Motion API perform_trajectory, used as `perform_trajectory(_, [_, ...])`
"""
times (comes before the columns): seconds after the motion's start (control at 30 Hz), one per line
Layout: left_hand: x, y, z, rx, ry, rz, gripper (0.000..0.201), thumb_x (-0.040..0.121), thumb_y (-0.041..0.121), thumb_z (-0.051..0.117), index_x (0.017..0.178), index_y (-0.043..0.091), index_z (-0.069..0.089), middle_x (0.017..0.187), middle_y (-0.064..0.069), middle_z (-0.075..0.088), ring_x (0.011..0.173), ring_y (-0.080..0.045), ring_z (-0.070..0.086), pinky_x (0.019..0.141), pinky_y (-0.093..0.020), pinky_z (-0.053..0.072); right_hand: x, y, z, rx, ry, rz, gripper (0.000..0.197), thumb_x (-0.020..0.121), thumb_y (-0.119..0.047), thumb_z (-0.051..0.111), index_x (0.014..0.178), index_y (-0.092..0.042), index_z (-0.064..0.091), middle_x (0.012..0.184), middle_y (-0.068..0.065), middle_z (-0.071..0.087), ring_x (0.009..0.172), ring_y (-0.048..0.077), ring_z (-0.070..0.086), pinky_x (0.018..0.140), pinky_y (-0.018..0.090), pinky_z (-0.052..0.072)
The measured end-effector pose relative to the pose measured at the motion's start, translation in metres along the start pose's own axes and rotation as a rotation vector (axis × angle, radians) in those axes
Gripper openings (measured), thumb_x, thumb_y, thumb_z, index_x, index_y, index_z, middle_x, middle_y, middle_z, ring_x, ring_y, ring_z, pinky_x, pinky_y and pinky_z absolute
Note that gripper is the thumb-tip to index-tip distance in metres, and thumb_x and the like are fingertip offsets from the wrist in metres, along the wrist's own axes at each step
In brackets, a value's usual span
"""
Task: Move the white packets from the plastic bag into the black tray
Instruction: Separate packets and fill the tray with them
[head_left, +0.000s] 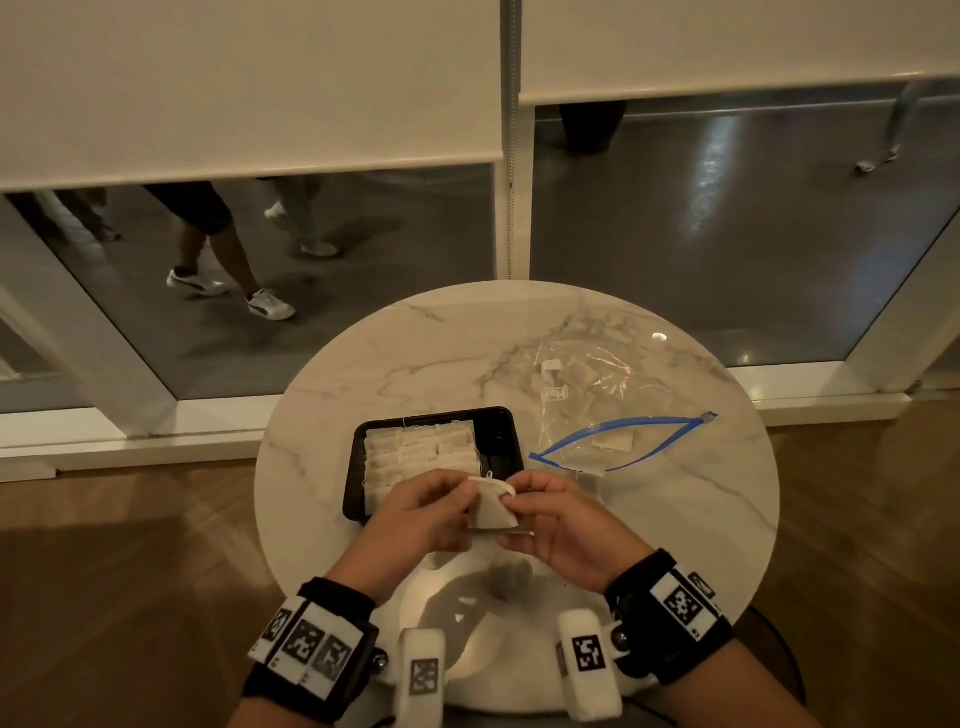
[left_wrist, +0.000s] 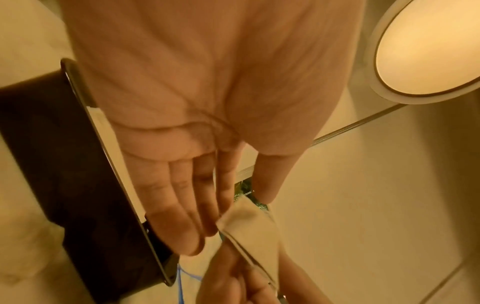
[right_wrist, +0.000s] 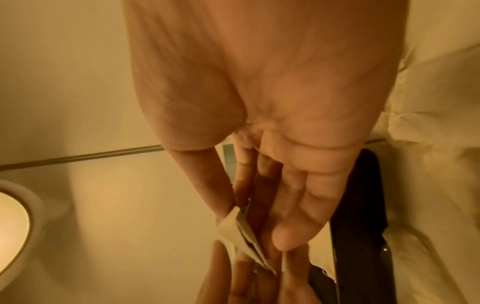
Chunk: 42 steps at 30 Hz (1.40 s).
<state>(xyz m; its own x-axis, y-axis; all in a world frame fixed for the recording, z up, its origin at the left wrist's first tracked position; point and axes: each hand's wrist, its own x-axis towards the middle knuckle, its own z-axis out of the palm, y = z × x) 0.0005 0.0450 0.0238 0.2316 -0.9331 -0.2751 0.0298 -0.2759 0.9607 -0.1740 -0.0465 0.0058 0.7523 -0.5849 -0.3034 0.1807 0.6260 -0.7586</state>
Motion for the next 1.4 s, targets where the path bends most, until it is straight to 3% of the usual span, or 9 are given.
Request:
perform_trajectory(0.1, [0.004,-0.006,0.004,0.032,0.067,0.035,0.012,0.096,0.013,0.066,0.106,0.009,0.071,0.098,-0.014,0.075,0.088,-0.024,0.071,0.081,-0.041,0.061,0.001,0.003,0.002,-0.059,0.005,-0.017,0.007,0.094,-0.002,0.059,0.096,-0.007,0.064,0.090,0.012,0.068,0.080,0.022,0.068,0.072,0.034,0.057])
perform_trajectory(0.23, [0.006,-0.006,0.006,0.093,0.144,0.070,0.008,0.094,0.011,0.068,0.101,0.007,0.070,0.091,-0.012,0.075,0.078,-0.016,0.070,0.064,-0.025,0.058,0.004,0.004,-0.002,-0.303,0.065,-0.095,0.017,0.094,-0.025,0.067,0.106,-0.012,0.070,0.094,0.006,0.070,0.084,0.020,0.066,0.071,0.035,0.053])
perform_trajectory(0.43, [0.007,-0.004,0.006,0.172,0.181,0.111,0.005,0.093,0.013,0.071,0.096,0.009,0.071,0.083,-0.008,0.075,0.068,-0.011,0.068,0.058,-0.022,0.055,0.017,0.007,-0.007,-0.609,0.160,-0.229,0.005,0.091,-0.025,0.072,0.092,-0.024,0.076,0.084,0.008,0.070,0.074,0.016,0.062,0.069,0.033,0.051])
perform_trajectory(0.67, [0.011,-0.009,0.002,0.212,0.230,0.121,0.009,0.094,0.019,0.070,0.092,0.011,0.074,0.078,-0.006,0.075,0.063,-0.005,0.063,0.054,-0.019,0.050,0.029,-0.001,0.001,-0.782,0.055,-0.307,0.009,0.088,-0.013,0.074,0.096,-0.019,0.075,0.086,-0.001,0.075,0.080,0.010,0.069,0.077,0.025,0.058])
perform_trajectory(0.8, [0.017,-0.015,-0.005,0.264,0.283,0.144,0.011,0.096,0.022,0.067,0.089,0.018,0.073,0.077,0.006,0.072,0.069,-0.001,0.064,0.063,-0.017,0.050,0.048,-0.006,-0.001,-0.883,0.181,-0.321,0.006,0.090,-0.018,0.072,0.091,-0.013,0.076,0.081,0.000,0.074,0.075,0.010,0.067,0.075,0.027,0.058])
perform_trajectory(0.87, [0.020,-0.021,-0.013,0.497,0.346,0.161,0.010,0.097,0.028,0.065,0.093,0.024,0.073,0.084,0.012,0.071,0.080,-0.001,0.066,0.072,-0.016,0.051,0.059,-0.010,-0.003,-0.932,0.249,-0.307,0.006,0.091,-0.020,0.071,0.090,-0.016,0.075,0.082,-0.002,0.073,0.078,0.010,0.068,0.075,0.028,0.057])
perform_trajectory(1.03, [0.029,-0.044,-0.025,1.097,0.347,0.180,0.026,0.098,0.046,0.052,0.107,0.032,0.072,0.105,0.014,0.069,0.101,-0.010,0.058,0.091,-0.038,0.051,0.085,-0.015,0.000,-1.114,0.348,-0.283,0.006,0.095,-0.020,0.066,0.094,-0.016,0.071,0.078,0.000,0.069,0.069,0.012,0.065,0.061,0.021,0.052])
perform_trajectory(1.2, [0.034,-0.057,-0.019,1.186,0.268,0.162,0.038,0.101,0.052,0.037,0.110,0.034,0.069,0.113,0.014,0.068,0.108,-0.011,0.056,0.101,-0.037,0.042,0.110,-0.008,0.005,-1.313,0.308,-0.177,0.012,0.095,-0.012,0.062,0.101,-0.013,0.072,0.088,0.000,0.067,0.081,0.016,0.065,0.077,0.026,0.055])
perform_trajectory(1.4, [0.039,-0.070,-0.023,1.212,0.237,0.134,0.065,0.089,0.061,0.009,0.107,0.036,0.067,0.115,0.015,0.066,0.116,-0.009,0.053,0.113,-0.040,0.028,0.123,0.001,0.007,-1.518,0.259,-0.088,0.016,0.091,-0.007,0.062,0.100,-0.014,0.073,0.106,0.006,0.070,0.098,0.020,0.065,0.080,0.025,0.051])
